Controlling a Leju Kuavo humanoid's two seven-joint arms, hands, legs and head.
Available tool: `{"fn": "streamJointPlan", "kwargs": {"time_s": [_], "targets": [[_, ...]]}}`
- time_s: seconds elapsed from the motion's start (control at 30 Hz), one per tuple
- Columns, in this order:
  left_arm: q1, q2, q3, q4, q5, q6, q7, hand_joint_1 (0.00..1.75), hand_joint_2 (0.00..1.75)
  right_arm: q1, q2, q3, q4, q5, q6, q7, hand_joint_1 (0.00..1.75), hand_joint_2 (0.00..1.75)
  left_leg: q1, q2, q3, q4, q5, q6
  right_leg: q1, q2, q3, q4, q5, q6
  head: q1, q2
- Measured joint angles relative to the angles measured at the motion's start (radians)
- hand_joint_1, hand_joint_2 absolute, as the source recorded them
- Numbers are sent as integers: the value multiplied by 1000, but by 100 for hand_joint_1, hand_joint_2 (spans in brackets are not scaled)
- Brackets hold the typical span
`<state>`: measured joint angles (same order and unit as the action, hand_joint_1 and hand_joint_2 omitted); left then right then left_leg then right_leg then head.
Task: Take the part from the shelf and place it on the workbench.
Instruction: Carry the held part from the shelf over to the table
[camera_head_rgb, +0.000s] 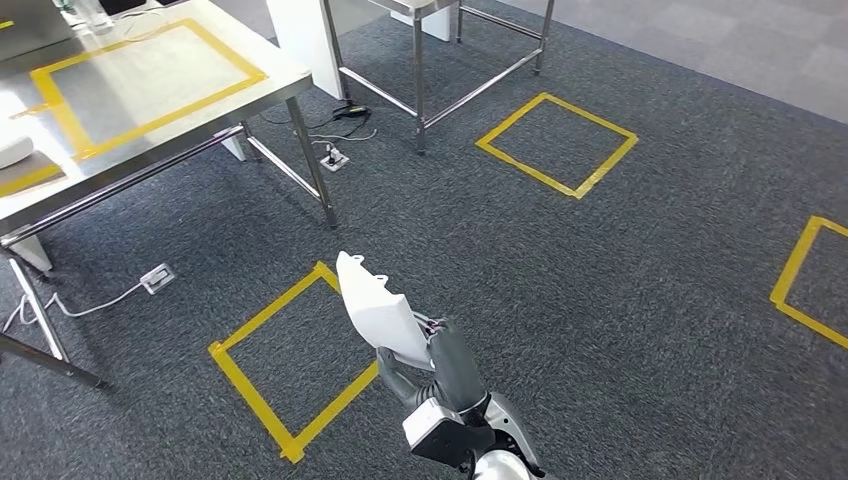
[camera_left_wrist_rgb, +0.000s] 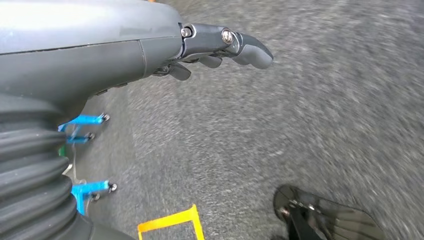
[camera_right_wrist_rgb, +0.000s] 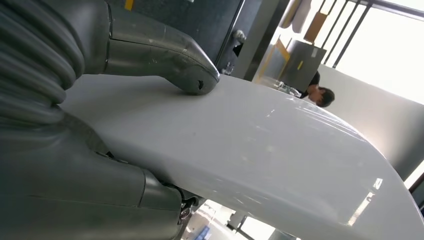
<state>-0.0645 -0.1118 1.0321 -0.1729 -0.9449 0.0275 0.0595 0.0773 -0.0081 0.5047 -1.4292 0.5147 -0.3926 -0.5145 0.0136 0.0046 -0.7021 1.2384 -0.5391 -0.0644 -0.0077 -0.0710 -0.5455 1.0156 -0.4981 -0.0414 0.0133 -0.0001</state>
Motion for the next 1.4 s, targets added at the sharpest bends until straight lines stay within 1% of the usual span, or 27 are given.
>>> {"fn": "streamJointPlan", "kwargs": {"time_s": [0.07, 0.1, 0.13, 0.2, 0.23, 0.27, 0.3, 0.33, 0.37, 0.4, 0.43, 0.47, 0.5, 0.53, 0.57, 0.6, 0.63, 0.77, 0.9, 1.03, 1.07, 1.13, 1.2, 1.27, 1.3, 1.37, 1.4], "targets": [[0, 5, 1, -1, 1, 5, -1, 0, 175, -2, 0, 0, 1, -10, 0, -2, 175, 175, -4, 47, 79, -136, 56, 9, 4, -26, 6, 3, -7, 7, 0, 0], [-1, 7, 1, -1, 3, 6, -6, 0, 175, -4, 0, 0, 1, -13, 0, -5, 175, 175, -6, 66, 106, -184, 72, 17, 7, -37, 10, 4, -11, 11, 1, 0], [-2, 8, 2, -2, 6, 6, -12, 0, 175, -6, 0, 0, 1, -13, 0, -11, 175, 175, -9, 78, 119, -208, 77, 26, 10, -47, 13, 6, -14, 16, 2, 0], [-1, 9, 3, -2, 8, 6, -20, 0, 175, -14, 0, 0, 0, -2, 0, -23, 175, 175, -10, 58, 115, -211, 78, 41, 12, -66, 20, 4, -18, 26, 3, 0], [-1, 9, 3, -2, 6, 6, -22, 0, 175, -21, 0, 0, -2, 6, 2, -25, 175, 175, -7, 46, 117, -214, 79, 47, 10, -61, 23, 7, -23, 33, 4, 0], [-1, 9, 4, -2, 3, 7, -23, 0, 175, -33, 0, 0, -3, 14, 3, -25, 175, 175, -4, 34, 118, -217, 81, 54, 8, -40, 19, 22, -35, 39, 5, 0], [-2, 8, 4, -2, -2, 8, -25, 0, 175, -46, 0, 0, -5, 20, 5, -21, 175, 175, -1, 22, 122, -221, 85, 61, 5, -10, 6, 55, -56, 46, 7, 0], [-4, 8, 4, -1, -7, 9, -28, 0, 175, -60, 0, -1, -5, 22, 7, -15, 175, 175, 1, 11, 121, -222, 87, 65, 2, 26, -21, 110, -84, 50, 9, 0], [-8, 7, 3, -2, -12, 9, -33, 0, 175, -73, 0, -3, -6, 20, 8, -9, 175, 175, 2, -2, 117, -221, 89, 68, 1, 50, -56, 178, -115, 52, 10, 0], [-11, 7, 3, -2, -18, 9, -38, 0, 175, -87, 0, -7, -6, 16, 9, -1, 175, 175, 2, -17, 114, -219, 90, 70, 0, 62, -91, 242, -137, 53, 11, 0], [-13, 6, 3, -2, -23, 8, -41, 0, 175, -102, 0, -12, -6, 12, 10, 6, 175, 175, 2, -32, 112, -217, 91, 70, -1, 66, -115, 282, -141, 54, 11, 0], [-14, 5, 3, -2, -27, 6, -41, 0, 175, -119, 0, -17, -6, 9, 11, 12, 175, 175, 2, -44, 110, -213, 91, 70, -2, 68, -121, 284, -125, 54, 11, 0], [-15, 3, 3, -2, -32, 4, -40, 0, 175, -139, 0, -21, -6, 8, 14, 20, 175, 175, 2, -55, 109, -209, 90, 69, -3, 69, -108, 247, -91, 53, 12, 0], [-16, 0, 2, -2, -38, 3, -37, 0, 175, -159, 0, -24, -6, 10, 18, 31, 175, 175, 3, -64, 108, -205, 89, 67, -5, 72, -81, 180, -50, 52, 12, 0], [-17, -2, 1, -2, -43, 3, -33, 0, 175, -180, 0, -26, -7, 15, 22, 44, 175, 175, 2, -71, 106, -201, 87, 63, -5, 77, -55, 115, -22, 51, 12, 0], [-18, -3, -1, -2, -49, 3, -28, 0, 175, -199, 0, -27, -9, 21, 26, 58, 175, 175, 0, -77, 103, -197, 87, 57, -6, 83, -37, 65, -3, 48, 12, 0], [-19, -3, -3, -2, -54, 3, -24, 0, 175, -215, 1, -29, -14, 27, 28, 71, 175, 175, -2, -80, 99, -194, 85, 54, -6, 87, -28, 35, 4, 47, 11, 0], [-24, -2, -7, -5, -63, 3, -18, 0, 175, -248, 2, -47, -41, 50, 21, 99, 175, 175, -4, -78, 98, -200, 89, 62, -4, 90, -31, 25, 7, 40, 11, 0], [-27, -2, -19, -6, -77, 3, -9, 0, 175, -251, 2, -69, -71, 70, 13, 108, 175, 175, -4, -77, 104, -212, 96, 49, -3, 91, -31, 25, 8, 32, 11, 0], [-26, -1, -34, -7, -96, 7, 11, 0, 175, -239, 0, -99, -125, 96, 3, 106, 175, 175, -4, -77, 104, -213, 97, 40, -4, 91, -32, 25, 8, 30, 11, 0], [-26, 0, -36, -7, -97, 9, 14, 0, 175, -234, 0, -106, -135, 100, 3, 107, 175, 175, -5, -77, 103, -211, 96, 42, -5, 91, -32, 24, 9, 31, 11, 0], [-26, 2, -40, -7, -100, 11, 15, 0, 175, -226, -1, -116, -149, 107, 5, 109, 175, 175, -7, -76, 101, -208, 91, 52, -8, 92, -30, 20, 10, 34, 11, 0], [-26, 3, -45, -7, -106, 9, 16, 0, 175, -220, -1, -124, -164, 116, 5, 109, 175, 175, -4, -74, 111, -227, 95, 61, -7, 90, -22, 11, 10, 40, 11, 0], [-25, 2, -51, -7, -112, 5, 16, 0, 175, -217, -1, -128, -178, 126, 6, 109, 175, 175, 4, -70, 133, -258, 106, 65, -3, 86, -26, 32, -5, 50, 12, 0], [-25, 1, -52, -7, -114, 4, 15, 0, 175, -215, -1, -130, -185, 130, 8, 111, 175, 175, 8, -67, 141, -268, 111, 65, -3, 83, -45, 72, -27, 54, 13, 0], [-26, 1, -55, -7, -115, 3, 11, 0, 175, -207, -1, -136, -192, 138, 16, 119, 175, 175, 9, -62, 143, -269, 108, 65, -6, 81, -111, 194, -82, 63, 15, 0], [-26, 1, -55, -7, -115, 2, 10, 0, 175, -202, -1, -140, -193, 139, 20, 123, 175, 175, 11, -61, 143, -266, 105, 64, -9, 81, -139, 242, -96, 67, 15, 0]]}}
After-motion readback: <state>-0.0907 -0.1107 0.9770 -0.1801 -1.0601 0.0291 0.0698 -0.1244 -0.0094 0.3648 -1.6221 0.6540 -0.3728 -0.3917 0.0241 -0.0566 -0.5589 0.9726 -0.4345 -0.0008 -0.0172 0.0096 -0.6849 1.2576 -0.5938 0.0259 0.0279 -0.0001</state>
